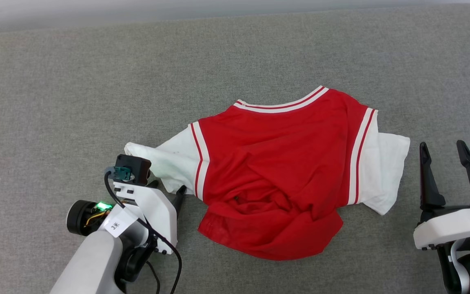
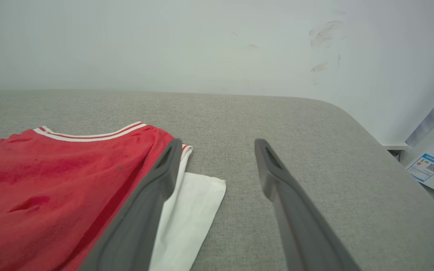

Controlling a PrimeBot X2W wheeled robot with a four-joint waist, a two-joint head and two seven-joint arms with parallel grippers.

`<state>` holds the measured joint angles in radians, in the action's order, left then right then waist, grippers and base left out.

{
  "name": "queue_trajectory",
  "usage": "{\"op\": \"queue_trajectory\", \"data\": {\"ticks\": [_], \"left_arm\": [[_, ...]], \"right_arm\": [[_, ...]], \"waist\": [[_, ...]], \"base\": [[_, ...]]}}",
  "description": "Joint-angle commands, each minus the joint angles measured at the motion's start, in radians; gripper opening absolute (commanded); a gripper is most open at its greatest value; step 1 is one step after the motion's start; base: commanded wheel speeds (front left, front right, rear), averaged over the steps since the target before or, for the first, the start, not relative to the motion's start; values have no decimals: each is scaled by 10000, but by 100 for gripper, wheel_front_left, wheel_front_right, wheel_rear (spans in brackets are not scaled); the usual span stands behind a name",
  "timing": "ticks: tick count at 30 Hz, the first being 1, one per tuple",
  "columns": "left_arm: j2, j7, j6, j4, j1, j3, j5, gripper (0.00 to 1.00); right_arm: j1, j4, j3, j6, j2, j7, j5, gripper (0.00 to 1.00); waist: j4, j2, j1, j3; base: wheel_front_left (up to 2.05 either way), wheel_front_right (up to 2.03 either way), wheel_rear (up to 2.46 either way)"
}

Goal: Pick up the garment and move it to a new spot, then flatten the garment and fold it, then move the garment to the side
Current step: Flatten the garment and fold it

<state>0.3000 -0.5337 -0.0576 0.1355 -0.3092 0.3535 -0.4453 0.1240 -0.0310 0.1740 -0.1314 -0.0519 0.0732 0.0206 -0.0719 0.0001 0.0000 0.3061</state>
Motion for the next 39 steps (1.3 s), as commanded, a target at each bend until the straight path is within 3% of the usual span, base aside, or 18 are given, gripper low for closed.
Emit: {"op": "queue_trajectory", "data": {"ticks": [1,2,3,9,15,23,32,33,34,39], "left_arm": [[-74,-63,112,320,20,115,-113,100],[-64,-143,166,430,26,177,-141,40],[-59,-215,258,509,37,246,-188,0],[-83,-132,472,754,297,338,-386,0],[134,334,385,47,750,80,-522,0],[685,-304,86,-1602,2355,15,-832,0],[1021,-604,-2,-1642,3492,137,-1012,0],[1016,-465,-19,-1633,3490,111,-945,45],[982,-307,-64,-1625,3455,50,-935,100],[938,499,-164,-1776,3152,-355,-888,100]], "right_arm": [[180,43,4,15,28,59,-28,100],[172,63,12,15,28,60,-39,100],[170,84,25,15,28,58,-56,100],[139,189,88,15,29,-11,-199,100],[-83,339,120,15,27,-119,-289,100],[-463,614,171,15,26,-341,-296,100],[-699,1049,255,15,26,-1091,-474,100],[-742,1056,272,15,25,-1152,-480,100],[-796,1049,282,15,26,-1169,-491,100],[-852,899,226,15,26,-1345,-524,100]], "waist": [[18,-1,0,24],[32,-1,0,23],[50,-1,0,19],[254,-1,0,-237],[580,-1,0,-813],[1058,-1,0,-1541],[1222,-1,0,-1963],[1235,-1,0,-1998],[1247,-1,0,-2027],[1244,-1,0,-2060]], "base": [[0,0,0],[0,0,0],[0,0,0],[0,0,0],[0,0,0],[0,0,0],[0,0,0],[0,0,0],[0,0,0],[0,0,0]]}}
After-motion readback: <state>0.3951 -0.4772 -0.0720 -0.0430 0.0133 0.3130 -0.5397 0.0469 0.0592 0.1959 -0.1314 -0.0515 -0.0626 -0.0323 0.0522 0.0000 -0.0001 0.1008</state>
